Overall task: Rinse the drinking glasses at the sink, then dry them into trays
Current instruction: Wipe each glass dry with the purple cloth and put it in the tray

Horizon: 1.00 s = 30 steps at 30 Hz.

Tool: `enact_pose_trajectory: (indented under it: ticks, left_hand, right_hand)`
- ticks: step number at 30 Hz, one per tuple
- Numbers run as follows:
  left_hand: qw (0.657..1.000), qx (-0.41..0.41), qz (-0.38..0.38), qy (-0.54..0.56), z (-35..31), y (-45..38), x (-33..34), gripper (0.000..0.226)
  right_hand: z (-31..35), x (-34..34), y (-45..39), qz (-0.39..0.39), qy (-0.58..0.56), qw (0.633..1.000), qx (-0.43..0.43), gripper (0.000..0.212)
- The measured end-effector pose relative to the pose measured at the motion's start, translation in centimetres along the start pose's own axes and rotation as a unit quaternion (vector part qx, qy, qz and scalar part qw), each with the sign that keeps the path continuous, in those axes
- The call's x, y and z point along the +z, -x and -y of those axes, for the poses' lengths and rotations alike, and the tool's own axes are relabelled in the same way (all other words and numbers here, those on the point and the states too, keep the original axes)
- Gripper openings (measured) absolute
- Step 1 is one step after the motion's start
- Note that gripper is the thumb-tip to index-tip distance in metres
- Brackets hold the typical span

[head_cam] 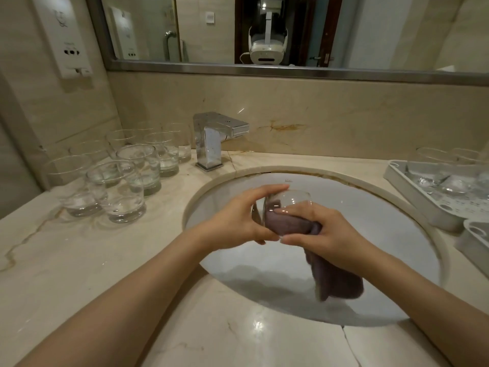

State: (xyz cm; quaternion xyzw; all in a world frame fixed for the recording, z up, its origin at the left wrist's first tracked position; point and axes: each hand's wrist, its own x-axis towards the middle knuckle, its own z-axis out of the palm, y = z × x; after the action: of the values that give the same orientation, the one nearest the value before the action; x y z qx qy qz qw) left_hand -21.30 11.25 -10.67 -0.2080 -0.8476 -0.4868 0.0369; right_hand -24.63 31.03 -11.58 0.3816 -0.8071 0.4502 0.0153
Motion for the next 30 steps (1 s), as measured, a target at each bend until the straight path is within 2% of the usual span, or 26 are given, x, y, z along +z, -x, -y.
enact_pose_trajectory:
  ticks: [2,4,6,8,9,11,13,14,15,18,22,24,26,28,30]
  left_hand:
    - [0.974,0.122,-0.045,-0.186,0.9,0.0,0.1,0.08]
    - [0.941,0.198,-0.066,-0.265,1.6,-0.1,-0.1,0.075]
    - [0.944,0.207,-0.081,-0.245,1.5,-0.2,0.1,0.071]
    - [0.97,0.157,-0.084,-0.163,1.0,-0.2,0.4,0.074]
    - [0.987,0.105,-0.073,-0.096,0.7,-0.3,0.4,0.079]
    - [0.996,-0.023,-0.032,0.079,-0.4,-0.1,0.2,0.086]
    - [0.976,-0.1,0.007,0.193,-0.7,-0.1,-0.2,0.087]
    - [0.969,-0.11,0.021,0.218,-0.7,0.0,-0.3,0.085]
    - [0.965,-0.112,0.032,0.234,-0.8,0.0,-0.5,0.082]
    - [0.972,-0.105,0.036,0.209,-0.7,0.0,-0.2,0.075]
    - [0.997,-0.044,-0.005,0.061,0.0,0.0,0.5,0.079]
    - [0.995,0.036,-0.024,-0.092,0.8,0.0,0.5,0.081]
    - [0.972,0.11,-0.037,-0.206,1.4,0.0,0.5,0.08]
    - [0.967,0.128,-0.045,-0.215,1.5,-0.1,0.6,0.081]
    - [0.98,0.104,-0.062,-0.161,1.0,-0.2,0.7,0.08]
  right_hand:
    - [0.8,0.1,-0.1,0.018,-0.162,0.983,0.081,0.03]
    - [1.5,-0.5,-0.2,0.042,-0.228,0.965,0.12,0.032]
    - [1.5,-0.8,-0.2,0.048,-0.231,0.964,0.12,0.036]
    - [1.4,-0.7,-0.1,0.038,-0.209,0.972,0.102,0.034]
    - [1.3,-0.5,0.0,0.021,-0.16,0.984,0.076,0.036]
    - [0.8,-0.6,0.1,-0.01,0.047,0.998,-0.041,0.041]
    - [-0.2,-0.9,-0.1,-0.015,0.246,0.958,-0.146,0.048]
    - [-0.6,-1.0,-0.1,-0.012,0.292,0.942,-0.165,0.052]
    - [-0.7,-1.1,-0.1,-0.008,0.296,0.941,-0.163,0.053]
    - [-0.2,-1.1,-0.1,0.024,0.202,0.974,-0.1,0.05]
    - [0.6,-0.8,-0.1,0.035,0.01,0.999,0.025,0.043]
    - [1.0,-0.8,-0.2,0.045,-0.123,0.988,0.082,0.032]
    - [1.2,-1.0,-0.2,0.066,-0.206,0.967,0.134,0.025]
    - [1.2,-1.2,-0.2,0.071,-0.225,0.96,0.152,0.025]
    - [1.1,-0.8,-0.2,0.046,-0.218,0.965,0.139,0.032]
